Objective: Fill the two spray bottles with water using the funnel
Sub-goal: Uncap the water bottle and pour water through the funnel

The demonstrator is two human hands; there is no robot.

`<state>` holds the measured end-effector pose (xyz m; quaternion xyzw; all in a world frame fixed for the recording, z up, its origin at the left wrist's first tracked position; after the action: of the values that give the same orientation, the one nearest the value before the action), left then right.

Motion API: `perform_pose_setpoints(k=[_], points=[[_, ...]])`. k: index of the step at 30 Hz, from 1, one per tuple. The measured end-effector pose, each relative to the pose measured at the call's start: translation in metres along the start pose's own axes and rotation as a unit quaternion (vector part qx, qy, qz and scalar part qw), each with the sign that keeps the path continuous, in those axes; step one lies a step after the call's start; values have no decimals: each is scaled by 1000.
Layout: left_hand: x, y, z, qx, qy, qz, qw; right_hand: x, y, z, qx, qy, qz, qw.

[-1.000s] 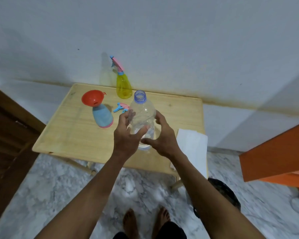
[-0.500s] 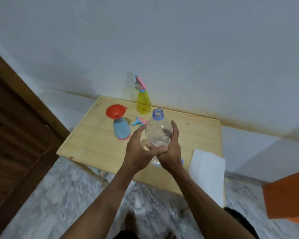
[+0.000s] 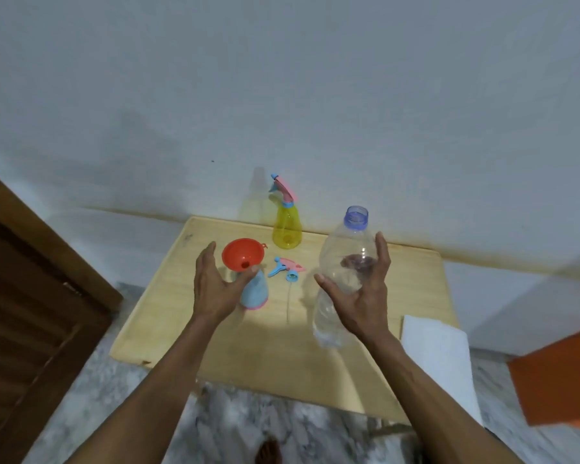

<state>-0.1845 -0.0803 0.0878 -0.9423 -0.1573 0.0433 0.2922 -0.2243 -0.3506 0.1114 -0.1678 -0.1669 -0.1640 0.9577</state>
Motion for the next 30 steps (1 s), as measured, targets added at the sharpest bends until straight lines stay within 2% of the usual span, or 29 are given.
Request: perform_pose_setpoints(k=[3, 7, 14, 18, 22, 30], points=[[16, 4, 7, -2, 17, 53, 998, 17, 0, 27, -5, -65, -55, 996], [23, 7, 13, -23, 32, 75, 996, 45, 3, 53, 0, -78, -51, 996], [29, 12, 15, -64, 26, 78, 995, 91, 15, 68, -94, -133, 150, 975], [31, 12, 14, -73, 30, 69, 995, 99, 27, 61, -152, -145, 269, 940], [29, 10, 9, -72, 42, 70, 994, 102, 44, 45, -239, -123, 378, 886], [29, 8, 7, -79, 47, 86, 992, 106, 58, 23, -336, -118, 459, 814]])
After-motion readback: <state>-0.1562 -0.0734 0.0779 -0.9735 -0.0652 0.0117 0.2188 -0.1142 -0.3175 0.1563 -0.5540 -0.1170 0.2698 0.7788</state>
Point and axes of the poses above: each hand's wrist, its own x-axis towards the middle knuckle, its own y-axis out of the palm, z = x × y, the point moved 3 cm from there along x, towards the middle knuckle, and after that the axes turned 2 degrees about -y, right-handed, at the moved point
